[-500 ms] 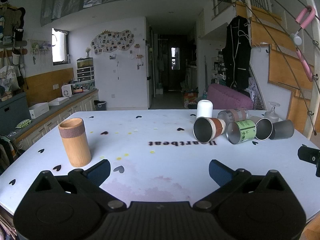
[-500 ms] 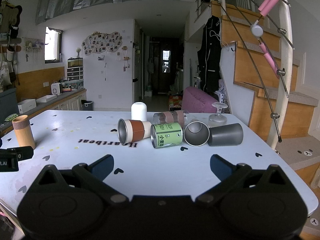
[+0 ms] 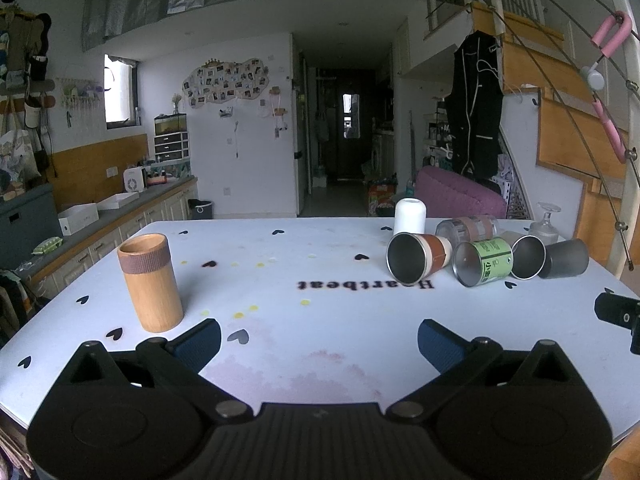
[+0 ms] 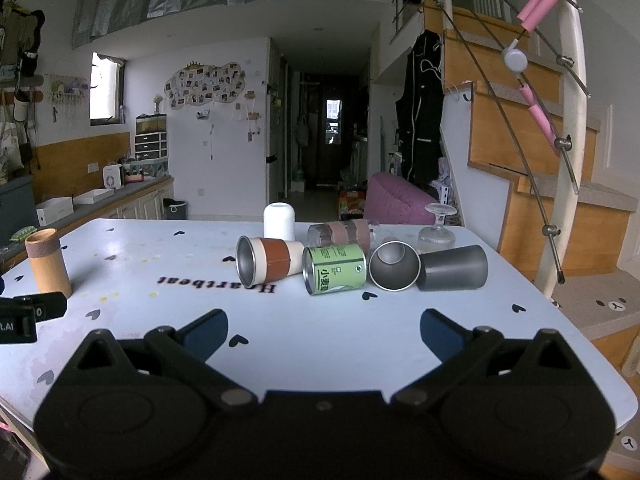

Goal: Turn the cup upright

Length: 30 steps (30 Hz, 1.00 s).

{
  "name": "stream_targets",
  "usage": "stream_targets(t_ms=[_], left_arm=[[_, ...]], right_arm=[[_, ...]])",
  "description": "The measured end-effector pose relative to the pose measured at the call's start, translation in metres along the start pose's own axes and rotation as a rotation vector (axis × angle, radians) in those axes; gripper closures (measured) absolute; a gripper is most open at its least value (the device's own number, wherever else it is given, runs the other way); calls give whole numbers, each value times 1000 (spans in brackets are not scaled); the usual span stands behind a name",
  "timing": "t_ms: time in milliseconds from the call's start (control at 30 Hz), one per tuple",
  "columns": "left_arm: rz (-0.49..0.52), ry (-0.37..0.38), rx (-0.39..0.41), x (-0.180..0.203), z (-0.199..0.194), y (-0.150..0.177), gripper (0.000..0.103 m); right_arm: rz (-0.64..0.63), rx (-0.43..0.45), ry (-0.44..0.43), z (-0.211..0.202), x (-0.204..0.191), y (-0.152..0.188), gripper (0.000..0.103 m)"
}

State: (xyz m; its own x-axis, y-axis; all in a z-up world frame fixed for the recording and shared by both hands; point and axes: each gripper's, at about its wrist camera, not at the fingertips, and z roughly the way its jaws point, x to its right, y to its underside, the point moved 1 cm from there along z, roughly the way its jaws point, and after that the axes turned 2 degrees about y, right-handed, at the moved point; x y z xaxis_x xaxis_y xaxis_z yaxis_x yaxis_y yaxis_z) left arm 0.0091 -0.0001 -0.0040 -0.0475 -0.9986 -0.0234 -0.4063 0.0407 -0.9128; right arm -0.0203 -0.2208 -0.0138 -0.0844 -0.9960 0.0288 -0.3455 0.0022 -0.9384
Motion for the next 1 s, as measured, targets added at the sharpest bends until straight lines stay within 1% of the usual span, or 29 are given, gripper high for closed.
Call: stream_targets(t_ms=[900,1000], left_arm=[[0,0,-3,0,0,0,0],[-3,2,-6,-18,3,4,0]], right_arm=[[4,-3,-6,0,-4,2,0],[9,-1,-17,8,-1,3,0]])
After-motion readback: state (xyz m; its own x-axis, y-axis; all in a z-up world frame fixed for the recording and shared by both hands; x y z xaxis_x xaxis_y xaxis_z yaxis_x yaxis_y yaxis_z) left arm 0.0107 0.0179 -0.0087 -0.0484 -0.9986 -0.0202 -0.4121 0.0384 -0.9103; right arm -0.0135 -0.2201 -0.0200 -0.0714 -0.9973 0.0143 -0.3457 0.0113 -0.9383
